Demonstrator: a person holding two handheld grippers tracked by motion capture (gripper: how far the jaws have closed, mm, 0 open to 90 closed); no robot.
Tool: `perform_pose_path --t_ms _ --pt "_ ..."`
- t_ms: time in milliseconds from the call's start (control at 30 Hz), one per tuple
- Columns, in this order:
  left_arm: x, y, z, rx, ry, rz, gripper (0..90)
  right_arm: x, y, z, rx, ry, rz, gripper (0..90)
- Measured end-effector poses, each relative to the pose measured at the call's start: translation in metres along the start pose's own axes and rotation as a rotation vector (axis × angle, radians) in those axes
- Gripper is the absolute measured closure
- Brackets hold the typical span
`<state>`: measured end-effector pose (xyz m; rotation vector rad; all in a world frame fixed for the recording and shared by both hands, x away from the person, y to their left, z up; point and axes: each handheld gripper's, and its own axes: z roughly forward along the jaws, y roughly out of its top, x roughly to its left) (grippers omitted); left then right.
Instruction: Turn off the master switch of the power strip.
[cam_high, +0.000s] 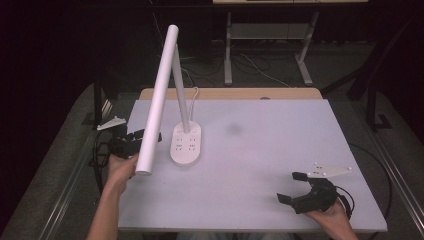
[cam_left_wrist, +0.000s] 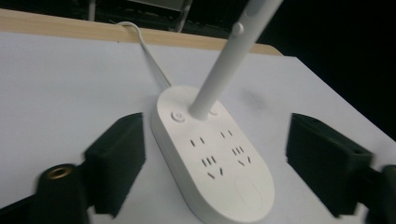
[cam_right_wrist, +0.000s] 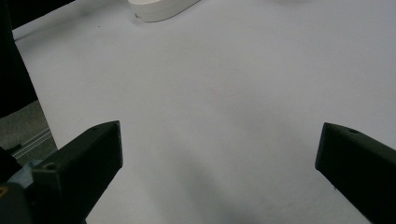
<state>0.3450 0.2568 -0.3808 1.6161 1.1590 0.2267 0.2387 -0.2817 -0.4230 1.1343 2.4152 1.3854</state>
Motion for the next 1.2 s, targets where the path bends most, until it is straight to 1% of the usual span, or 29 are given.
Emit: perform_pose_path --t_ms 100,200,233,267,333,400,567,667,867,1033,1067,1133,1200 --pt "-0.003 -0.008 -0.004 0.004 -0.014 0.011 12.4 0.000 0.000 0.000 0.000 -0.001 0.001 0.0" --pt "-0.007 -0.017 -0.007 -0.005 -0.045 0.003 5.8 0.000 0.000 0.000 -0.001 -0.002 0.000 0.0" --pt "-0.008 -0.019 -0.007 -0.005 -0.056 -0.010 1.8 0.000 0.000 0.000 -0.001 -0.003 0.000 0.0" --pt "-0.009 -0.022 -0.008 -0.008 -0.063 -0.016 0.0 0.000 0.000 0.000 -0.001 -0.003 0.001 0.0" --pt "-0.013 -0.028 -0.009 -0.011 -0.070 -0.002 0.0 0.000 0.000 0.000 -0.001 -0.003 0.000 0.0" --pt "-0.019 -0.034 -0.008 0.001 -0.063 0.021 0.0 0.001 0.000 0.000 0.000 -0.002 0.000 0.0" --pt "-0.040 -0.045 -0.006 0.043 -0.072 0.106 0.0 0.001 0.000 0.000 -0.002 -0.004 -0.003 0.0" --pt "-0.050 -0.052 -0.005 0.052 -0.084 0.139 0.0 0.001 0.000 -0.001 -0.005 -0.005 -0.004 0.0" --pt "-0.064 -0.065 -0.001 0.070 -0.100 0.170 0.0 0.001 0.000 -0.003 -0.008 -0.006 -0.003 0.0" --pt "-0.070 -0.073 -0.001 0.078 -0.116 0.186 0.0 0.000 -0.001 -0.004 -0.013 -0.007 0.003 0.0" --pt "-0.070 -0.075 0.000 0.084 -0.121 0.195 0.0 0.000 -0.001 -0.005 -0.013 -0.007 0.004 0.0" --pt "-0.073 -0.079 0.002 0.099 -0.134 0.198 0.0 -0.001 -0.001 -0.005 -0.015 -0.007 0.007 0.0" --pt "-0.075 -0.083 0.005 0.125 -0.140 0.219 0.0 -0.001 -0.001 -0.005 -0.014 -0.007 0.010 0.0"
